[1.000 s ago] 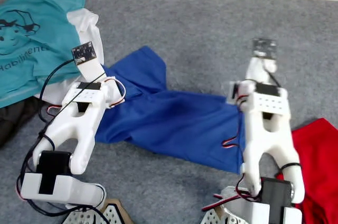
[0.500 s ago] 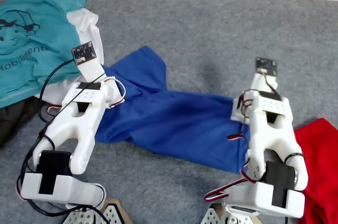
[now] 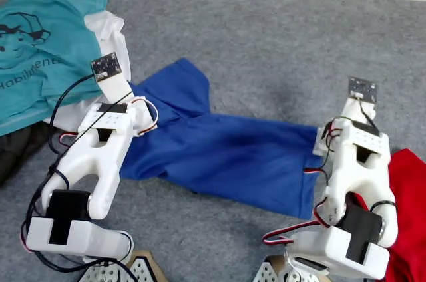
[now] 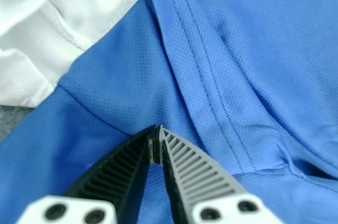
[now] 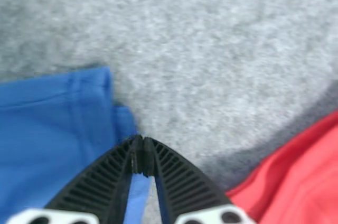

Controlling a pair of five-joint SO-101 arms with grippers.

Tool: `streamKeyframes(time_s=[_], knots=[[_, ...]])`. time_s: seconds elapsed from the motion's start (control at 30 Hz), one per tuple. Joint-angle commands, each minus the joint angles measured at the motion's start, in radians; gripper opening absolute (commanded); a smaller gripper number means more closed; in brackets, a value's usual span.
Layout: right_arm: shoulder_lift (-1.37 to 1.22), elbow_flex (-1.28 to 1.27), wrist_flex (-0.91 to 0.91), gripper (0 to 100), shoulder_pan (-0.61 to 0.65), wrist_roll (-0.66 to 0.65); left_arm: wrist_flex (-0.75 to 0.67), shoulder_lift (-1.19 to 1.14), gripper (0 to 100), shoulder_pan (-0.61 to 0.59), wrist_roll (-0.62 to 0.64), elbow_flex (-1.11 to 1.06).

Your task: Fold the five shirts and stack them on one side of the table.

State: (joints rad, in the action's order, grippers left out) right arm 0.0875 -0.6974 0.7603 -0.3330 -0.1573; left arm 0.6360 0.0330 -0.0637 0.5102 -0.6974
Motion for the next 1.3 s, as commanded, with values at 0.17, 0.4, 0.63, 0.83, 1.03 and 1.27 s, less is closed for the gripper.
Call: streamKeyframes(time_s=[0.17, 0.4, 0.63, 0.83, 1.03, 1.27], knots=[[0.018, 0.01, -0.01, 0.6, -0.05, -0.012, -0.011, 0.004, 1, -0.008, 0.0, 0.038], [0.179, 0.058, 0.159, 0.9, 0.033, -0.005, -0.011, 0.004, 1, -0.008, 0.0, 0.038], [0.381, -0.002, 0.271, 7.0, 0.156, -0.005, -0.011, 0.01, 1, -0.016, 0.0, 0.038], [0.417, -0.182, 0.186, 13.2, 0.257, 0.0, -0.014, 0.01, 1, -0.027, 0.0, 0.039], [0.424, -0.209, 0.162, 13.2, 0.321, 0.123, -0.014, 0.005, 1, -0.027, 0.0, 0.039], [0.417, -0.189, 0.117, 13.2, 0.363, 0.126, -0.014, 0.002, 1, -0.002, -0.015, 0.028]])
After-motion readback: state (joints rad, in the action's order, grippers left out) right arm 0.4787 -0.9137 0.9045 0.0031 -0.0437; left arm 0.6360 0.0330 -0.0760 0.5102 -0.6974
